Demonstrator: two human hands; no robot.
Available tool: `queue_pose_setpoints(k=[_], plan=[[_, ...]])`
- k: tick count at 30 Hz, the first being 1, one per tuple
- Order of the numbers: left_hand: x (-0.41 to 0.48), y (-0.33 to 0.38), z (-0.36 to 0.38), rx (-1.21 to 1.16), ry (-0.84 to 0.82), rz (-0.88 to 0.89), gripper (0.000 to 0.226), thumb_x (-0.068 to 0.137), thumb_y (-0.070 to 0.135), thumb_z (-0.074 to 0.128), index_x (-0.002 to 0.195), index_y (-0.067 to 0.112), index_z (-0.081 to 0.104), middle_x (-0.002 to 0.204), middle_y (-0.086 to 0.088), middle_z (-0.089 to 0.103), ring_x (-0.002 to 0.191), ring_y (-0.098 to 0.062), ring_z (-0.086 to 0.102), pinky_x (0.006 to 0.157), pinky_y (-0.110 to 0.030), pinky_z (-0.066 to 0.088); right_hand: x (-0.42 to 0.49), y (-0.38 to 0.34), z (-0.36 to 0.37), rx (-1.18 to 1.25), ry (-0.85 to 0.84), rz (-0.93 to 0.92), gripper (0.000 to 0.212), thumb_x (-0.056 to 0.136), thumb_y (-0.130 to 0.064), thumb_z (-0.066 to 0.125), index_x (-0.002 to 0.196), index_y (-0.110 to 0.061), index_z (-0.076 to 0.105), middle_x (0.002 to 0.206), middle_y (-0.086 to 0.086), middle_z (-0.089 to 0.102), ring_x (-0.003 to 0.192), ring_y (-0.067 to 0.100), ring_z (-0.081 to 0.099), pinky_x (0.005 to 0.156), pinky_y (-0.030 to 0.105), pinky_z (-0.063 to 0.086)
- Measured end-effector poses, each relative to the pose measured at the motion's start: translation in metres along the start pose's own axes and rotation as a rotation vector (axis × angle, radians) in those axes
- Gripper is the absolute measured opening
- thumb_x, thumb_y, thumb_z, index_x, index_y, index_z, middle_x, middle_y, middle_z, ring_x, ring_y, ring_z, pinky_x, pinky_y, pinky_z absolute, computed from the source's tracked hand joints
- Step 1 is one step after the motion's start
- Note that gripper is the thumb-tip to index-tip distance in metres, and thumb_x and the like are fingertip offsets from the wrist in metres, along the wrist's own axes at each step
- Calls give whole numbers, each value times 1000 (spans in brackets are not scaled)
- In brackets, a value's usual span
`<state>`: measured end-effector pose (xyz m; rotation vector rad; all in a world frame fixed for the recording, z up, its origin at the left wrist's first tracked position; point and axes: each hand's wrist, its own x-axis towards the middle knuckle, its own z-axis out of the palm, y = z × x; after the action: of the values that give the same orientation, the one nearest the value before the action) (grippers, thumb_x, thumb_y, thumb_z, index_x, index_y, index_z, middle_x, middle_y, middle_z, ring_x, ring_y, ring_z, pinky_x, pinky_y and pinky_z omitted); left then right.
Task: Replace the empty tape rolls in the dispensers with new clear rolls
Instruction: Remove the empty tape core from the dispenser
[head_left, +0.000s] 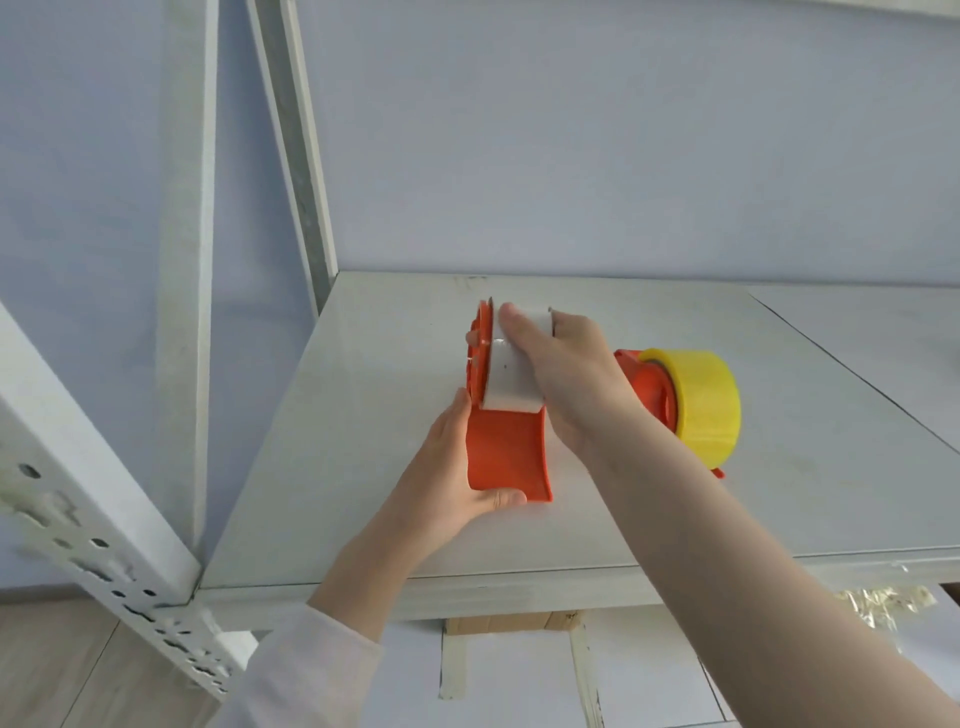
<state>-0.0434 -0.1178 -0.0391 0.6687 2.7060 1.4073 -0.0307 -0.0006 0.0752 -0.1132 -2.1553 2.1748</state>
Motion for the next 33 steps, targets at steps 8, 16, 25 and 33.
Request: queue_pose_setpoints(k=[8,16,25,33], plan=[[5,56,-32,-423,365,5,50,88,43,51,132,19,44,115,22,53,98,24,49,86,0,37,7,8,6,-76,124,-45,38,88,-31,56,107,2,59,86,6,63,79,20,62,75,32,49],[20,66,-38,-319,467,11,12,88,25,58,89,13,59,81,-3,66,81,-21,64,82,-40,53,1,12,-6,-71,270,-94,47,83,-40,56,109,-1,58,103,12,64,94,22,61,89,44,48],[-4,46,-19,-191,424,-2,10,85,18,63,83,12,54,72,8,58,68,-7,57,63,-9,42,-29,20,-48,54,389,-164,15,92,-28,50,85,-18,59,71,-8,64,57,5,61,54,19,49],[-29,22,-1,-66,313,-73,23,86,29,60,104,15,57,105,3,61,101,-15,53,82,-20,36,-71,38,-68,448,263,-67,19,89,-16,49,98,-9,65,84,4,67,76,16,63,75,29,50]])
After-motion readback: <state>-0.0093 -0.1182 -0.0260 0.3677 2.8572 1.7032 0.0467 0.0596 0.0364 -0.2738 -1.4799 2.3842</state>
